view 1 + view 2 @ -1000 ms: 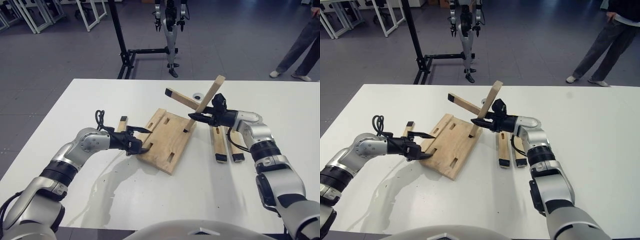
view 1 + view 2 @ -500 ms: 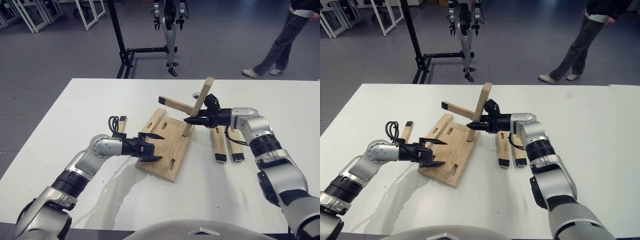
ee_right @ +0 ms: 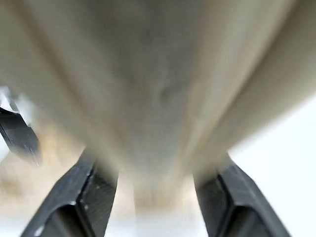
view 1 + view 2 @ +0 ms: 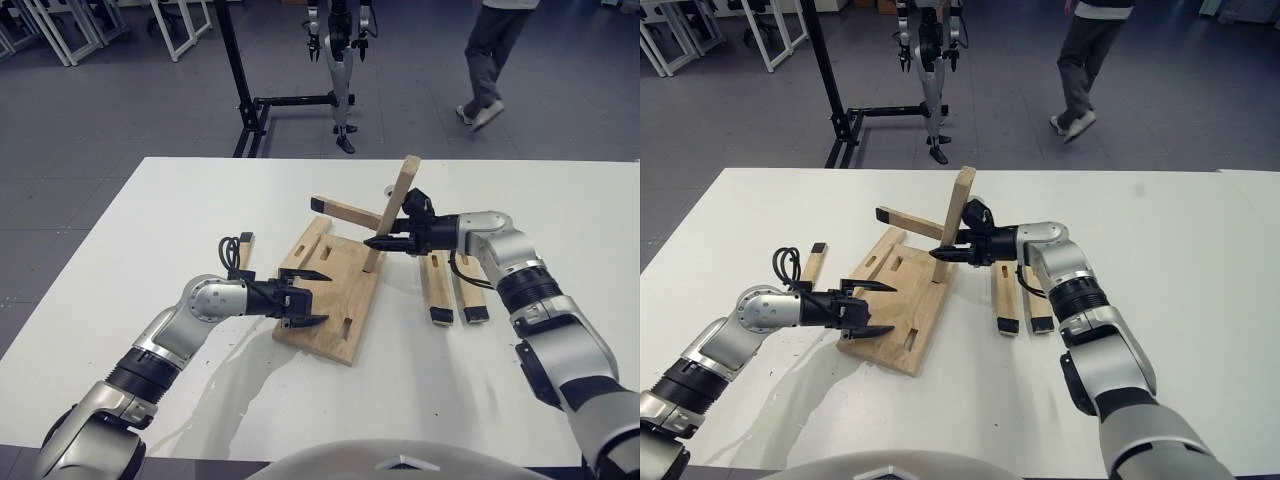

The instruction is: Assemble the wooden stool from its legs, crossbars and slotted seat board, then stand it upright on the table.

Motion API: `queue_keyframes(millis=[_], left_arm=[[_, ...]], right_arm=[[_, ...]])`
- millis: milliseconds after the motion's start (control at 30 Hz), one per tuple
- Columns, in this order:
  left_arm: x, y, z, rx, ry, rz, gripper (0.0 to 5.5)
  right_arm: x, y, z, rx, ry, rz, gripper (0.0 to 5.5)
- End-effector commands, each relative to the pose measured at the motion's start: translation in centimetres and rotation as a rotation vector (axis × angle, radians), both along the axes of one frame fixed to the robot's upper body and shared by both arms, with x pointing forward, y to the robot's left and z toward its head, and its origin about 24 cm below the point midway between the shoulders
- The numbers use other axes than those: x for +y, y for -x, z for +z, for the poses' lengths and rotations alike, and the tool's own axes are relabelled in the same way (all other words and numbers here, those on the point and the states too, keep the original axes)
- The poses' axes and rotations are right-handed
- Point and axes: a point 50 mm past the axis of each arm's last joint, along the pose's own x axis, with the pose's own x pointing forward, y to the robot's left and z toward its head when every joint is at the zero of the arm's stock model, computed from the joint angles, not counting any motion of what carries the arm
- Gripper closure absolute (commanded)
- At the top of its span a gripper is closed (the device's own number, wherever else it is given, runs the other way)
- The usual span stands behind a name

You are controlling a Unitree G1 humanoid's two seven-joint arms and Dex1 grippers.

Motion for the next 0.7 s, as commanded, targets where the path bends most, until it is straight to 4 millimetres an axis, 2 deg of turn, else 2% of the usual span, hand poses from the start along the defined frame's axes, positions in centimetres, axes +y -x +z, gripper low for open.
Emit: queue_keyframes(millis=[33, 167, 300, 400, 467, 533, 633, 700], left_arm=[[-0.1, 0.2, -0.3, 0.004, -0.001, 0.031, 1.87], [-0.2, 0.5, -0.5, 0.013, 0.007, 0.039, 1.87], [-0.7, 0.8, -0.7, 0.024, 0.036, 0.068, 1.87], [-0.9, 0.9, -0.4, 0.018, 0.059, 0.095, 1.87], [-0.7, 0.1, 1.5, -0.022, 0.096, 0.124, 1.87], [-0.3, -1.0, 3.6, -0.080, 0.122, 0.152, 1.87], [1.4, -3.0, 6.7, -0.209, 0.089, 0.211, 1.87], [2.6, -3.6, 7.7, -0.258, 0.050, 0.235, 1.87]], right_arm=[[-2.5, 2.2, -4.1, 0.176, 0.122, -0.068, 2.55], [-2.4, 1.3, -2.9, 0.112, 0.085, -0.103, 1.67], [-2.0, -0.1, 0.0, -0.006, 0.017, -0.145, 0.92], [-1.2, -0.3, 2.3, -0.074, -0.051, -0.160, 0.35], [-1.0, 0.0, 3.5, -0.116, -0.086, -0.181, 0.06], [-1.0, 0.4, 4.0, -0.146, -0.095, -0.211, 0.02], [-1.3, 1.3, 4.4, -0.173, -0.089, -0.231, 0.02], [-1.7, 2.2, 4.2, -0.173, -0.069, -0.236, 0.02]])
